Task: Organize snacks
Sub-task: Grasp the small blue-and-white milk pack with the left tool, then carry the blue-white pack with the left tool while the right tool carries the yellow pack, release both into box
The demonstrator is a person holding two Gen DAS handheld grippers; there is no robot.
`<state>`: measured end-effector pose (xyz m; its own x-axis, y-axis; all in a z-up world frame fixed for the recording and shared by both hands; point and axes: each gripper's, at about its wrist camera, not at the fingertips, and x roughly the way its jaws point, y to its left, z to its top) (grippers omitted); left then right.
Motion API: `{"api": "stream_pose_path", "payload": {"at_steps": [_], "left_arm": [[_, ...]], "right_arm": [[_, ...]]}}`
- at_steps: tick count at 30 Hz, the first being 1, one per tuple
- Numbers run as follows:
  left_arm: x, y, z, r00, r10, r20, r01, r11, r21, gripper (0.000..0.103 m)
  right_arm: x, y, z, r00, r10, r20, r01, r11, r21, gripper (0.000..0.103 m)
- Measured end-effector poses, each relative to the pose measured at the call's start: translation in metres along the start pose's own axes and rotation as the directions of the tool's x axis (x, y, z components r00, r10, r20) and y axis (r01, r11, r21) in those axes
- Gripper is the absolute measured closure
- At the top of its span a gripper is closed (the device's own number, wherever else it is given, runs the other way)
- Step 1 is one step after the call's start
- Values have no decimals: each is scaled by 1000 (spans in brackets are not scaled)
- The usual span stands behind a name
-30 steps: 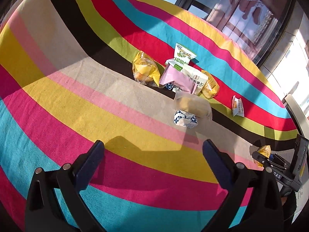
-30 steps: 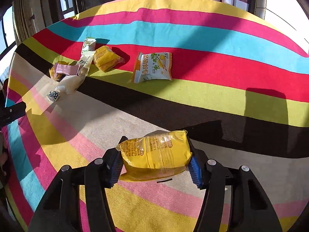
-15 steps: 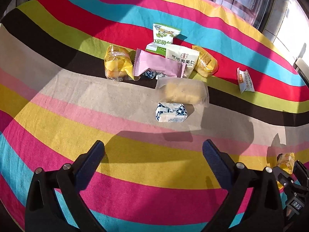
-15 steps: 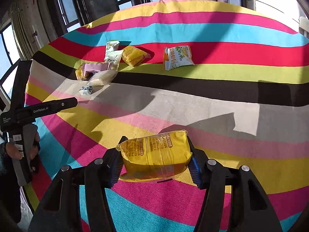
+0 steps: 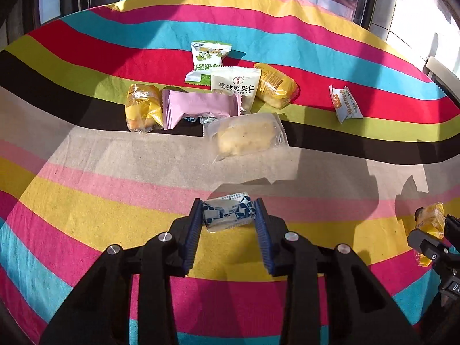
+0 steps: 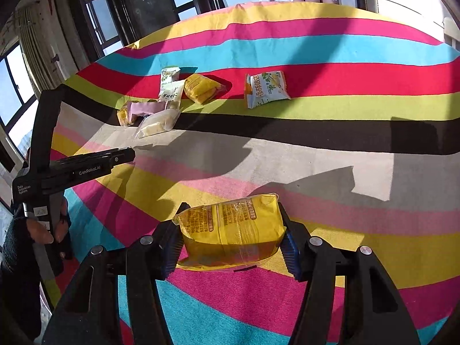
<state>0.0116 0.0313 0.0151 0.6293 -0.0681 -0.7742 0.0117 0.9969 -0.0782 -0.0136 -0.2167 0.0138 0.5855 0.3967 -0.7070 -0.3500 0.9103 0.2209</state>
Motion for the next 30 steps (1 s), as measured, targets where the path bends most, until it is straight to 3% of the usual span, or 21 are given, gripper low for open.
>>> {"api": "stream_pose_path", "payload": {"at_steps": [5,12,19,24,30], "left_arm": [[-16,25,-16,997,-77,29,79,992,-95,67],[-23,49,-24,985,-143,101,164,956,-245,67],[-25,52,-25,975,-186,124,212,946,-246,67],[-40,58,-30,961,-190,203,239,937,-253,67],[-72,75,-55,927,-234,293,316,907,-277,67]], "right_arm": [[-5,-1,-1,1000,1,24,-2,1000,3,46],[-12,3,-5,999,-3,47,2,1000,16,46],[-37,26,-29,989,97,114,-106,992,76,46],[-38,53,-39,987,138,77,-141,989,45,46],[-37,78,-46,986,162,45,-162,987,1,46]]}}
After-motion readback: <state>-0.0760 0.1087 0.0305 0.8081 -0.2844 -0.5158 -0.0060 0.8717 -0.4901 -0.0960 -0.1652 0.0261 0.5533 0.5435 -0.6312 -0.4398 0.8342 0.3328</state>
